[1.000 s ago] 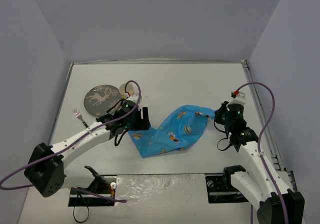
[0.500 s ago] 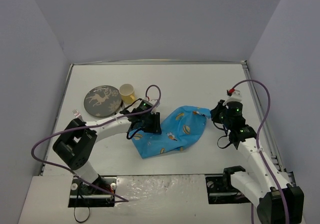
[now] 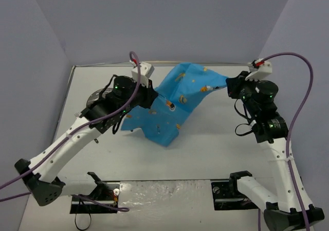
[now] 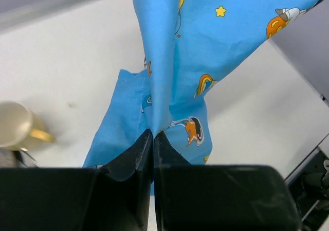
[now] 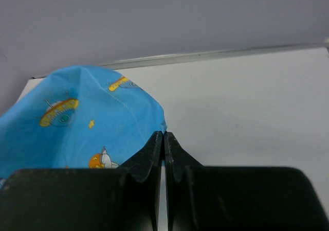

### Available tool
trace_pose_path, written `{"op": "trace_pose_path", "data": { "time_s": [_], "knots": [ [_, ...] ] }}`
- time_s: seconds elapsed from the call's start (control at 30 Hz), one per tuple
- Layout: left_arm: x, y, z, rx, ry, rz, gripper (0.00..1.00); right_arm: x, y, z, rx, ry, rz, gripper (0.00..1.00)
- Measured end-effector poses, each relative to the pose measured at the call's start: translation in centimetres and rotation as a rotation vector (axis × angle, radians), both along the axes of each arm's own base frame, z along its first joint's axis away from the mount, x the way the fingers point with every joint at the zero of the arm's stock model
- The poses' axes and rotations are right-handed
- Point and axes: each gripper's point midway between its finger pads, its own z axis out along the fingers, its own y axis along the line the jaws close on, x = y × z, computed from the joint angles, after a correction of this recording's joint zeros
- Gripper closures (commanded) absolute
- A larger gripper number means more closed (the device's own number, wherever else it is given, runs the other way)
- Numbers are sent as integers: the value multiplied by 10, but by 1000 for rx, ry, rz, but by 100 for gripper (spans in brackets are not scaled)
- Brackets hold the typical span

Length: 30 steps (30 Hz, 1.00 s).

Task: Set the dinner table for one person

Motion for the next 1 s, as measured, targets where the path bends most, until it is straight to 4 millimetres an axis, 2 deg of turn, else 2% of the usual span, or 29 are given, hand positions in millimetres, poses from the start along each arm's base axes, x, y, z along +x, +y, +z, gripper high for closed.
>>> {"op": "trace_pose_path", "data": {
  "time_s": [0.1, 0.2, 0.27, 0.43, 0.57, 0.67, 0.73, 0.77, 0.9, 0.97, 1.0],
  "knots": [
    [-17, 24, 63, -23, -159, 2, 100, -15, 7, 58, -14, -122, 66, 100],
    [-37, 43, 98, -34, -247, -7, 100, -39, 16, 100, -30, -225, 143, 100],
    [-48, 55, 109, -32, -275, -12, 100, -56, 20, 120, -38, -282, 187, 100],
    [-74, 80, 120, -33, -291, -11, 100, -99, 25, 159, -38, -396, 253, 100],
    [-70, 84, 121, -20, -285, 18, 100, -110, 20, 175, -33, -440, 231, 100],
    [-55, 75, 109, -1, -259, 40, 100, -97, 13, 162, -16, -398, 176, 100],
    [-36, 60, 85, 31, -215, 46, 99, -76, 6, 136, 7, -330, 111, 100],
    [-23, 50, 67, 58, -182, 48, 99, -64, 2, 119, 15, -280, 77, 100],
    [31, 2, -32, 192, -23, 40, 90, -6, -9, 16, 8, 4, -50, 100],
    [50, -13, -96, 285, 79, 25, 85, 16, -15, -36, -21, 127, -108, 100],
    [56, -18, -128, 332, 130, 17, 79, 25, -19, -63, -40, 185, -138, 100]
  ]
}}
